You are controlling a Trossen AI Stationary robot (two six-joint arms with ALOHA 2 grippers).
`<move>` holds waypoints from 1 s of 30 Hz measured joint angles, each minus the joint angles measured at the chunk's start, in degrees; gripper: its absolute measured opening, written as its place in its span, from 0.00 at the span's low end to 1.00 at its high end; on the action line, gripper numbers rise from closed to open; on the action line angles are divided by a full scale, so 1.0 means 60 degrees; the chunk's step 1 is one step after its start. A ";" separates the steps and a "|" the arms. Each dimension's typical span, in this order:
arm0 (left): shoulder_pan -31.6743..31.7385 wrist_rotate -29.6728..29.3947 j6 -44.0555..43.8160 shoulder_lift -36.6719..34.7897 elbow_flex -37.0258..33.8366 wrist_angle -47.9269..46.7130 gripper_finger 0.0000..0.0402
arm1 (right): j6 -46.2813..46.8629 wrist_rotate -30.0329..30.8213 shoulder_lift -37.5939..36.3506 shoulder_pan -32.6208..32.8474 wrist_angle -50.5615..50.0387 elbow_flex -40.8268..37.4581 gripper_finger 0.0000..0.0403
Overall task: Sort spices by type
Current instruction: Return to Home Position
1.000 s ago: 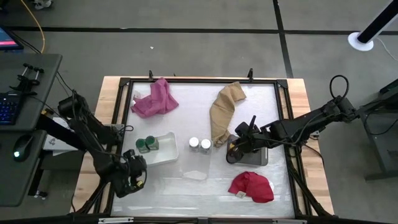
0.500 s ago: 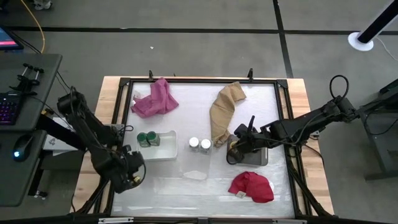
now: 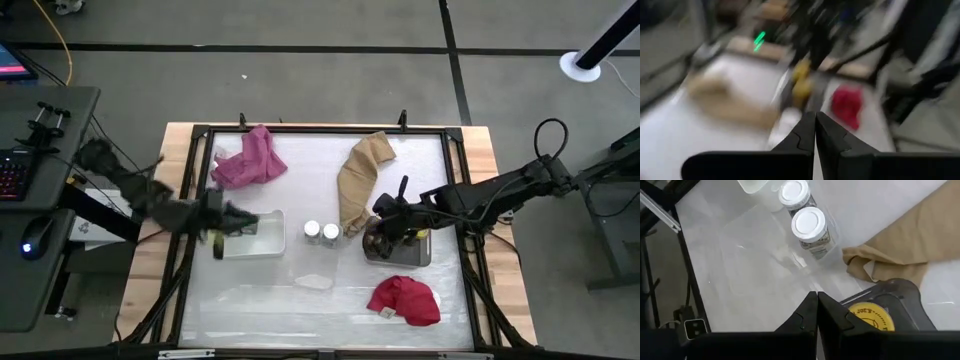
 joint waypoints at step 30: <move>0.5476 0.5964 0.0387 -0.7158 -0.8119 0.6866 0.00 | 0.2401 -0.0058 -0.0004 0.0519 -0.0221 0.0036 0.00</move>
